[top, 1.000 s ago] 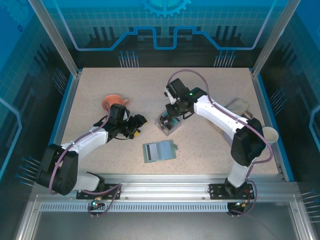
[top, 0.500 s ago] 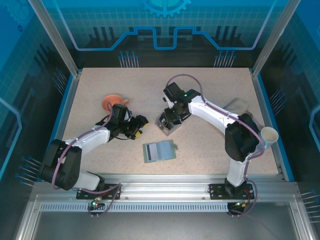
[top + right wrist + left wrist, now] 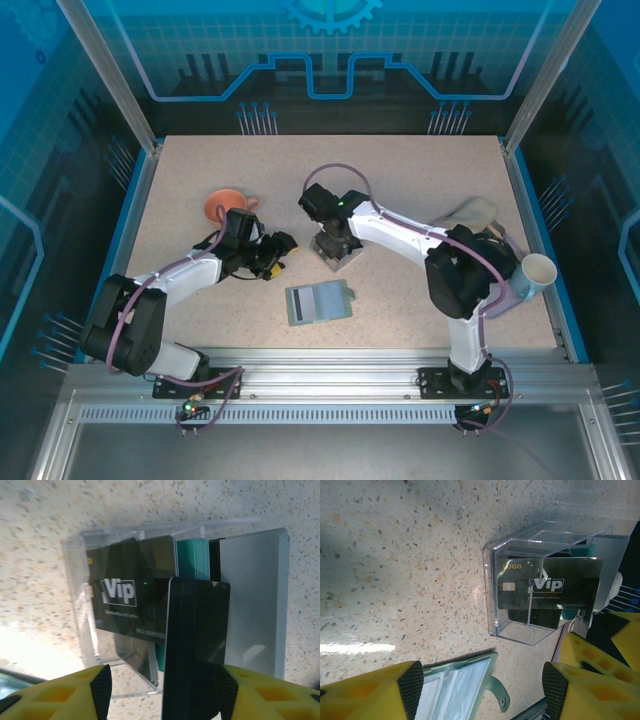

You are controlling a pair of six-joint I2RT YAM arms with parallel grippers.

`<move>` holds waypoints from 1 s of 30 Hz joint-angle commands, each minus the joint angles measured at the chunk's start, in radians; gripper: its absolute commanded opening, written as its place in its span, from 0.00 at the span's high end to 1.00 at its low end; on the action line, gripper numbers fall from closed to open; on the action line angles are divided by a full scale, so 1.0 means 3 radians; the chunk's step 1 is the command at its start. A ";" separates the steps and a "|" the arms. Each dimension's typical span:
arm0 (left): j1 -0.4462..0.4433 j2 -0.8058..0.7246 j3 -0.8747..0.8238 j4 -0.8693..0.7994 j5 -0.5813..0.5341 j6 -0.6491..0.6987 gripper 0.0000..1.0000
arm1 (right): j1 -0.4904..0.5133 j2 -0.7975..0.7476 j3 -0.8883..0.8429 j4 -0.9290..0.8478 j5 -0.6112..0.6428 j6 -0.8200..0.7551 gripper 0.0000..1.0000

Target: Put the credit cards into the card holder

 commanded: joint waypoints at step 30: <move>0.0024 -0.0225 0.0104 -0.0100 0.0035 0.0130 0.32 | 0.0042 -0.0802 -0.0094 -0.0089 0.0600 0.0215 1.00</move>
